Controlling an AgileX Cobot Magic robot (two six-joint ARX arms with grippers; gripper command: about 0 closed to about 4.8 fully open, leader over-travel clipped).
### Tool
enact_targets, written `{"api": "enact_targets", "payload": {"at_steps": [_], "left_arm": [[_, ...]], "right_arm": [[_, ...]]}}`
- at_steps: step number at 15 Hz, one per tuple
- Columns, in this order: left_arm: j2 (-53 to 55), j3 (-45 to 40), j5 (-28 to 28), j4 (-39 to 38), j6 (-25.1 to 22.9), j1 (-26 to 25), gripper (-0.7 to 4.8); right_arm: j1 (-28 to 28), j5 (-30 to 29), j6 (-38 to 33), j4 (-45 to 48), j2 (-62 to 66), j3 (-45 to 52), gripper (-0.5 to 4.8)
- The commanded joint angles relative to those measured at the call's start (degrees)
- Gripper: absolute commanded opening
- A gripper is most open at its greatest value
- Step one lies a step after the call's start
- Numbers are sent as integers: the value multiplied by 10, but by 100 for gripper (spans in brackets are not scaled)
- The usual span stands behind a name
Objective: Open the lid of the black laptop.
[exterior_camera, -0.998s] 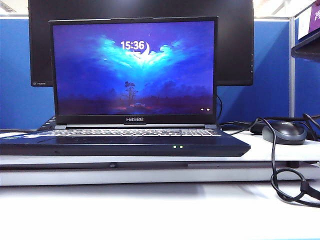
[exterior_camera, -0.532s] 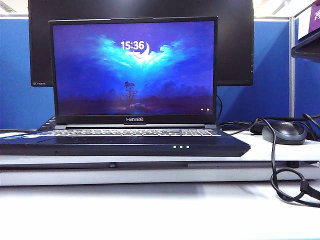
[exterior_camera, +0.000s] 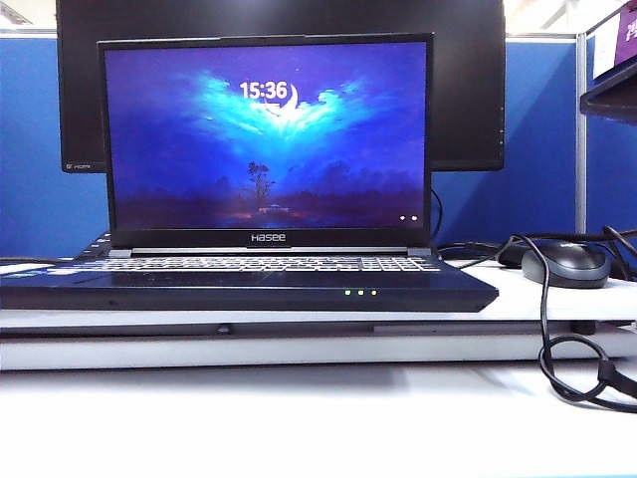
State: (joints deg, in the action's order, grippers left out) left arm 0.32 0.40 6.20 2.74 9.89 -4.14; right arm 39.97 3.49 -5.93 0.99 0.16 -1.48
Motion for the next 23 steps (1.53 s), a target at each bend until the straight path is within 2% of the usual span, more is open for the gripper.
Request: {"api": "enact_targets", "payload": {"at_steps": [1,11,12,15,20,23], "left_arm": [[-1,0,1,8,-3,0,-3],[-1,0,1,8,-3,0,-3],[-1,0,1,7,-3,1,-3],[-1,0,1,7,-3,1,-3],[-1,0,1,7,-3,1,-3],[-1,0,1,7,-3,1,-3]], "right_arm": [[0,0,0,7,-1,-2,-1],[-1,10,3,10,-1,-2,-1],[-52,55,30,-7,-1,6,-1],[-173,53,27,-10,-1,11,-1],[-333,-27,25,-7,-1,14,-1],[-359,-38,25,-7,-1,14,-1]]}}
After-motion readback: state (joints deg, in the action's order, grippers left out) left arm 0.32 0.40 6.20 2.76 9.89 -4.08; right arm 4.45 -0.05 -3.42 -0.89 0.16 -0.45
